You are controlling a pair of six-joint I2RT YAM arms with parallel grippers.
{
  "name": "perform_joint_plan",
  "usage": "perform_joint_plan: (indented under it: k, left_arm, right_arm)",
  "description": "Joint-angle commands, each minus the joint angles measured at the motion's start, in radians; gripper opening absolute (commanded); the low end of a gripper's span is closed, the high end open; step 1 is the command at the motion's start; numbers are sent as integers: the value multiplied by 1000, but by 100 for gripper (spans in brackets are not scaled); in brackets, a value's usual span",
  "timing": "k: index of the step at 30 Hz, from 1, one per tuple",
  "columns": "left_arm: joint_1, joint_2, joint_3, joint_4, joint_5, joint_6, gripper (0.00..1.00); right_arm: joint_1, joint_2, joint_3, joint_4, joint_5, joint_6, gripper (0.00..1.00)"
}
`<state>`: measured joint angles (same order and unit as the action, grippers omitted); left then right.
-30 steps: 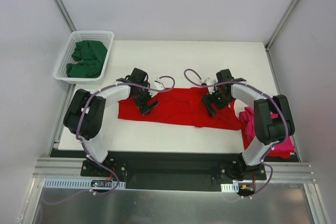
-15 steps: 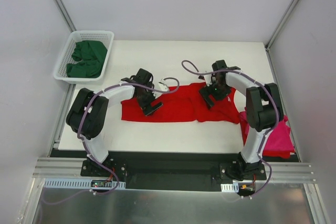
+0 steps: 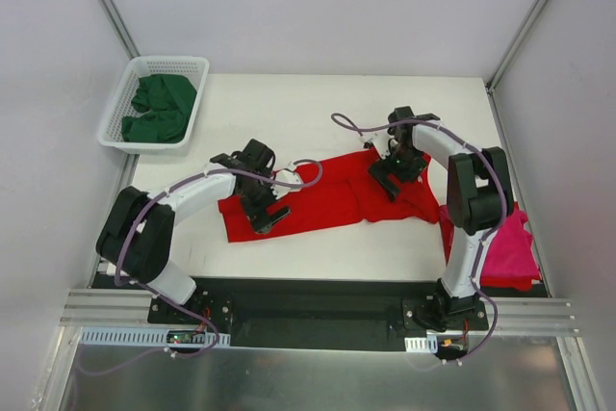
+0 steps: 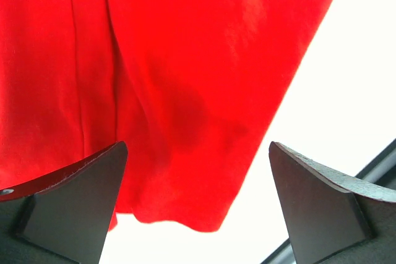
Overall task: Fold and stack the t-shirts
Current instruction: Fold the other side of the tshirt into a rectangle
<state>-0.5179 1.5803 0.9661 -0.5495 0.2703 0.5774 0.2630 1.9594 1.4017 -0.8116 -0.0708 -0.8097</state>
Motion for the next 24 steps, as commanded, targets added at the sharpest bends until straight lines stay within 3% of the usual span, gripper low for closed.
perform_joint_plan:
  k: [1,5,10,18,24]
  left_arm:
    - [-7,-95,-27,-79,-14,-22,99]
    - [-8,-140,-38,-93,-16,-24,99]
    - [-10,-143,-26,-93,-20,-8,99]
    - [-7,-26,74,-75,-40,42,99]
    - [79,50,97,-64,3,70,99]
  right_arm:
    - [-24,9,66,-132,32,-112,96]
    - [-50,-7,86,-181,28,-129,96]
    - [-99,-108,53,-104,37,-91,96]
    - [-133,-94,28,14,65,-10,96]
    - [-137,-77,14,29,19,9,96]
